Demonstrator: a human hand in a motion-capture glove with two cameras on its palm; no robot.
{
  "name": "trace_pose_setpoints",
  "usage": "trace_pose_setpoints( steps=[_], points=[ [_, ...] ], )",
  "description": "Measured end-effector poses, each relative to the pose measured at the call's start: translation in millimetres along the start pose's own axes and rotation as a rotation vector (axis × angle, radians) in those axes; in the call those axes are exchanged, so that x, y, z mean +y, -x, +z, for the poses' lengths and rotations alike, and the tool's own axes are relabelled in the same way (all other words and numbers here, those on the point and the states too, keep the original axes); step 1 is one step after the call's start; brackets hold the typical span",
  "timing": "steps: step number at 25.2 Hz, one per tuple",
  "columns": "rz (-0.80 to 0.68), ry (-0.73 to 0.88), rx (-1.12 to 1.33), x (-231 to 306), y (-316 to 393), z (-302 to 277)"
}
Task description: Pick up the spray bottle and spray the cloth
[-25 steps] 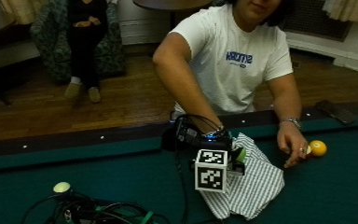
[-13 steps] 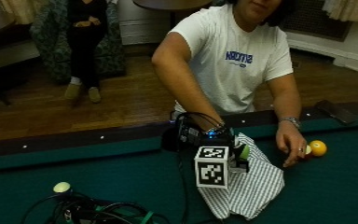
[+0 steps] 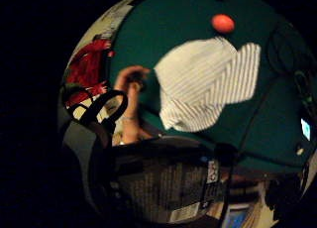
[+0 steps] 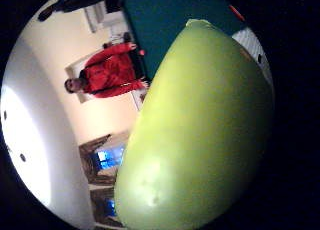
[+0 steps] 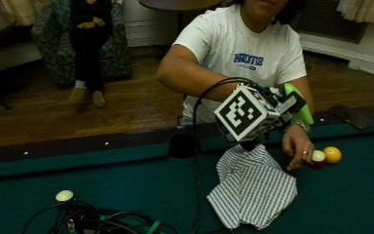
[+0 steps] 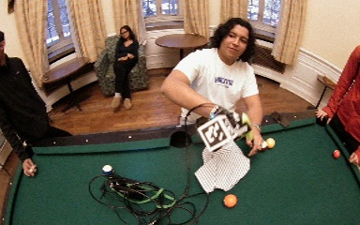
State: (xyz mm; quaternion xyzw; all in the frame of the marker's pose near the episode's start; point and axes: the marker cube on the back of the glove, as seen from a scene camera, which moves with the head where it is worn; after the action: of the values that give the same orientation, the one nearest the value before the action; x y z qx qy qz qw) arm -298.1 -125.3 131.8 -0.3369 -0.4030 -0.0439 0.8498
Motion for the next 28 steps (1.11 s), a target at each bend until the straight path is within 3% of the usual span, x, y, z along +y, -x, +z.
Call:
trace_pose_setpoints(
  steps=[10, 17, 23, 28],
  points=[
    [-0.389, -0.165, -0.066, -18, 48, 11],
    [-0.491, -0.207, -0.234, -68, 48, 50],
    [-0.586, -0.27, -0.241, -127, 40, 104],
    [-0.66, -0.213, -0.288, -163, 35, 152]
  ],
)
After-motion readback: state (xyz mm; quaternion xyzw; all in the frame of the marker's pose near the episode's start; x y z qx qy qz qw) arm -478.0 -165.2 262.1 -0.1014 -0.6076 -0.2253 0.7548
